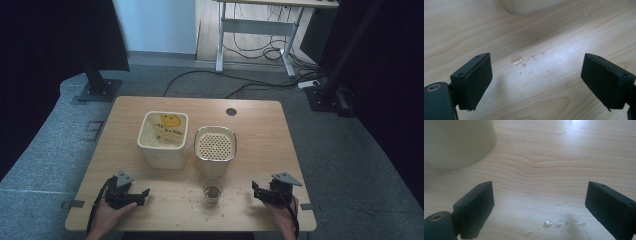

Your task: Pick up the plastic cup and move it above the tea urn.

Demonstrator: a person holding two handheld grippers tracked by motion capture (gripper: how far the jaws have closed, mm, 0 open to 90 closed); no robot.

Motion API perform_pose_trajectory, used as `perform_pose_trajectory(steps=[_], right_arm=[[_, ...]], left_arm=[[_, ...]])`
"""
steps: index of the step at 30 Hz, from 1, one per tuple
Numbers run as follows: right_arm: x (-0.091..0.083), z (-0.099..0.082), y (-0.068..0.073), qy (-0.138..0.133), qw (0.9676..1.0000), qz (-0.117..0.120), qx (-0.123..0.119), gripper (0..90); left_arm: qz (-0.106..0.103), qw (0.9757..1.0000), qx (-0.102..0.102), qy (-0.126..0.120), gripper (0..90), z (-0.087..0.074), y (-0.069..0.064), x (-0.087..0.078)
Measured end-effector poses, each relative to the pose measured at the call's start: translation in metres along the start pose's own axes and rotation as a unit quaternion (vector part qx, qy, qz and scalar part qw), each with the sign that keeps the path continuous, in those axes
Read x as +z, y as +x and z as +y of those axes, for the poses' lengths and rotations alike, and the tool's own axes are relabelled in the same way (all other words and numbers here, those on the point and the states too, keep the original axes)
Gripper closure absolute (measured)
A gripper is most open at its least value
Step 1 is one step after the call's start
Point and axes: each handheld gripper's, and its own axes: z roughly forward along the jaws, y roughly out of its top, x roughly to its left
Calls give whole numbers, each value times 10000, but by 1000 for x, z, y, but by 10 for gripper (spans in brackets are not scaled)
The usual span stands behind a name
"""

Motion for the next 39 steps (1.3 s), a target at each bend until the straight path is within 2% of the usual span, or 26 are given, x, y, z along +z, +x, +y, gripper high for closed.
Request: perform_pose_trajectory(steps=[4,7,10,15,19,25,31,34,39], right_arm=[[-12,-5,6,-228,9994,258,-29,167],[-19,-8,14,-305,9987,371,-139,171],[-26,-11,23,-380,9976,531,-239,167],[-33,-12,40,-471,9935,907,-506,163],[-35,-16,51,-533,9896,1208,-571,174],[-36,-17,73,-577,9828,1558,-809,175],[-32,-17,93,-649,9755,1932,-832,199],[-24,-14,105,-623,9734,1997,-934,203],[-7,-11,124,-535,9725,1944,-1166,208]], left_arm=[[-73,9999,-80,-51,123,1,1,-2],[-272,9995,-131,8,125,3,-1,-5],[-273,9996,-96,-63,131,3,-4,-9],[-241,9996,-100,-63,134,1,-2,-10],[-242,9996,-124,-43,138,0,-1,-10],[-261,9994,-199,-65,142,0,-1,-12],[-268,9994,-208,-11,143,-3,0,-12],[-290,9994,-192,22,143,-3,0,-10],[-321,9993,-167,44,143,-4,-1,-10]])
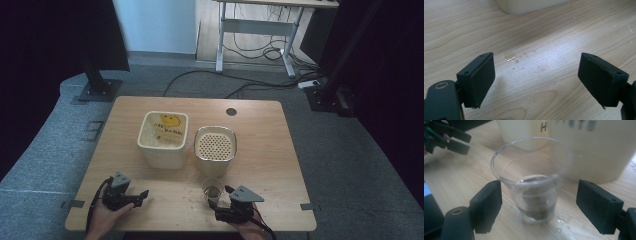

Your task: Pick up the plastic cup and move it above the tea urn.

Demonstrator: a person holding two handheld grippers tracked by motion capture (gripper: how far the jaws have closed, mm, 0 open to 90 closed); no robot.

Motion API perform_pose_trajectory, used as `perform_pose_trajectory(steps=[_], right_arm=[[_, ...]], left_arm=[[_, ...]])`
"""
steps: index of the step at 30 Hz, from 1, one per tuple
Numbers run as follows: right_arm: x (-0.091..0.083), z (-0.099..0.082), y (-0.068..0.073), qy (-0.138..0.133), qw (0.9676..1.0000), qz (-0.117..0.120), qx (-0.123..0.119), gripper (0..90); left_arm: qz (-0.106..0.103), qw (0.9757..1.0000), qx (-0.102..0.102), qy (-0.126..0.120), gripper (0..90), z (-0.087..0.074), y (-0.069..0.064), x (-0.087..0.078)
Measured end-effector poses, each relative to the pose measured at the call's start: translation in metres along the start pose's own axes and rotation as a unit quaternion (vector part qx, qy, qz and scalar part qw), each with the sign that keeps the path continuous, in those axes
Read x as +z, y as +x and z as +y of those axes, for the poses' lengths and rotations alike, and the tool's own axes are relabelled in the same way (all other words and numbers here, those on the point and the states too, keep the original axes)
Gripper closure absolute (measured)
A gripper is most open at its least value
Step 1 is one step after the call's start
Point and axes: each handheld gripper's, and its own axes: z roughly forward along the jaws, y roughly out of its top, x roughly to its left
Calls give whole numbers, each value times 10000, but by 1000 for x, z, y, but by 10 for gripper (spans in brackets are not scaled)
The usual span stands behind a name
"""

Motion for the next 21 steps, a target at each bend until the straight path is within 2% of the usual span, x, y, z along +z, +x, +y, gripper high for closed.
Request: perform_pose_trajectory(steps=[5,8,16,21], right_arm=[[16,4,4,-20,10000,62,-5,233],[22,4,6,24,9999,19,-124,281],[20,4,5,-53,9996,-179,-213,340],[9,12,-3,-259,9992,-305,-54,354]], left_arm=[[-32,10000,52,54,144,-1,-1,2],[-42,9999,74,84,144,-2,-1,3],[-56,9999,109,94,146,-2,-3,3],[-62,9999,86,100,145,-3,-1,3]])
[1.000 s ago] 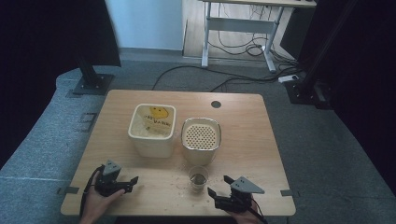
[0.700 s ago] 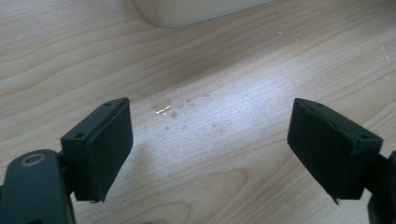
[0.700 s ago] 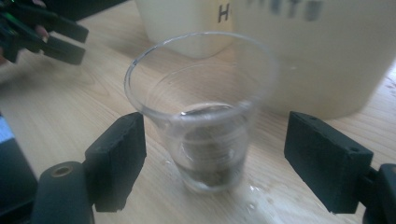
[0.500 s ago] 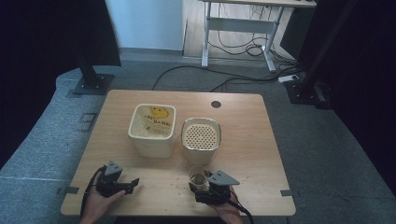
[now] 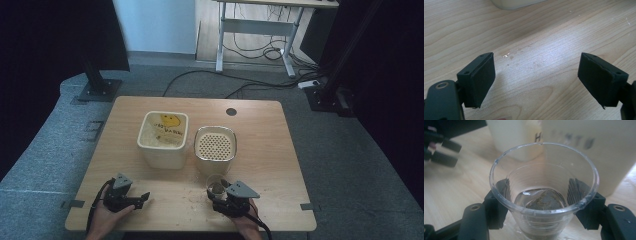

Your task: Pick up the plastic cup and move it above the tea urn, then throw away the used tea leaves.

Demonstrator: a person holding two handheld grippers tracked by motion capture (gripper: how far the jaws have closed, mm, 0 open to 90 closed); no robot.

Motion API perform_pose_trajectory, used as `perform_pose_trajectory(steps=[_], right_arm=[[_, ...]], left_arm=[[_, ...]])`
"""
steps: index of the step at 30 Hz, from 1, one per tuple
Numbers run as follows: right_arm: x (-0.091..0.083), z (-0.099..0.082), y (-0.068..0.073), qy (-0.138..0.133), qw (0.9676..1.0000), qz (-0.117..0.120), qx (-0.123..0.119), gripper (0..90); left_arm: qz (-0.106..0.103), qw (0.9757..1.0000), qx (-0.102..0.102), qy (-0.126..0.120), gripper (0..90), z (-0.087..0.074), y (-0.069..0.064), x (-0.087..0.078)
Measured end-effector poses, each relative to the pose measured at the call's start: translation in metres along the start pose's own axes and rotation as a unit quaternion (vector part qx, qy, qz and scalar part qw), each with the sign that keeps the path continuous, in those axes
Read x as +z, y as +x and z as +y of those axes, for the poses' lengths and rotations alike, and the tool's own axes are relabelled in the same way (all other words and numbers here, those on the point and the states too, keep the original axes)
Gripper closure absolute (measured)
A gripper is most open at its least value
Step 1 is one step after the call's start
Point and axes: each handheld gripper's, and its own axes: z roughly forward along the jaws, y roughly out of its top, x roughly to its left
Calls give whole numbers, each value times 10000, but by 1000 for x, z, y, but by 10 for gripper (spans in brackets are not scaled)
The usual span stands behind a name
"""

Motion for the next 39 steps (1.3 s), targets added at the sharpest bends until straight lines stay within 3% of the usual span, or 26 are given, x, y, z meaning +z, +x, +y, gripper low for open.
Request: perform_pose_trajectory(steps=[9,17,21,29,39], right_arm=[[-38,32,-21,-677,9968,-363,207,377],[-53,62,-44,-1068,9919,-654,218,387],[-55,80,-52,-1196,9898,-754,191,387],[-51,99,-63,-1346,9871,-813,299,387],[-38,111,-69,-1159,9879,-1007,210,387]], left_arm=[[-21,10000,-46,10,145,0,0,0],[-58,9999,-35,95,145,-1,-1,3],[-65,9999,-46,91,145,0,-1,4],[-75,9999,-34,130,145,-2,-1,4],[-53,9999,-42,105,144,-3,-1,3]])
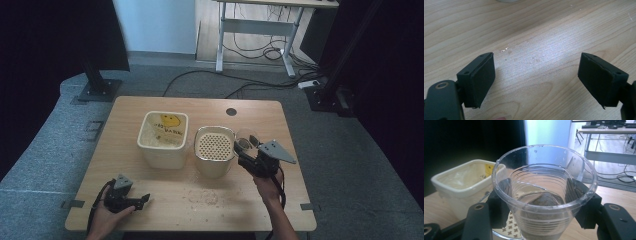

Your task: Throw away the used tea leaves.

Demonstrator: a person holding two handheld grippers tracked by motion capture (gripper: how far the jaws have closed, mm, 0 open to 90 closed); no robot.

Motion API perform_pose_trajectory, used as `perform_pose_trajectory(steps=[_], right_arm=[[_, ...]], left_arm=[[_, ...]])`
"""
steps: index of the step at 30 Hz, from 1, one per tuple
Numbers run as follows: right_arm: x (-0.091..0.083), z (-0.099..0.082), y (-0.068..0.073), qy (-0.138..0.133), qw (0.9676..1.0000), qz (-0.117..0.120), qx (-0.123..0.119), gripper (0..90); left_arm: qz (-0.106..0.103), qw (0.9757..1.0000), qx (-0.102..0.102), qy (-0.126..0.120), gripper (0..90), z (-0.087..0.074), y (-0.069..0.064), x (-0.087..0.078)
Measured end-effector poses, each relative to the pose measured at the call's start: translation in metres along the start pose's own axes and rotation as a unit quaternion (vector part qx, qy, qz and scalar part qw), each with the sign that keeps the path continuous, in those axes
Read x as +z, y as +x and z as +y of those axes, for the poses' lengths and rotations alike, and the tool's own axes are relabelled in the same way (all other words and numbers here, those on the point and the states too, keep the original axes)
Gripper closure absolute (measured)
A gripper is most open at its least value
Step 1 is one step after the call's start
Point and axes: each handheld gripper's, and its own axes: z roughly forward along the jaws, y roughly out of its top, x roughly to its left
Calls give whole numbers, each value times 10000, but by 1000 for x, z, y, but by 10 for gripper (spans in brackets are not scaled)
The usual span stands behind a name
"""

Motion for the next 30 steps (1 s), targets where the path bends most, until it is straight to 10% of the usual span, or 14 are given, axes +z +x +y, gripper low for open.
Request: perform_pose_trajectory(steps=[30], right_arm=[[39,24,4,627,9915,-650,-937,386]], left_arm=[[-65,9999,64,44,144,-1,2,-1]])
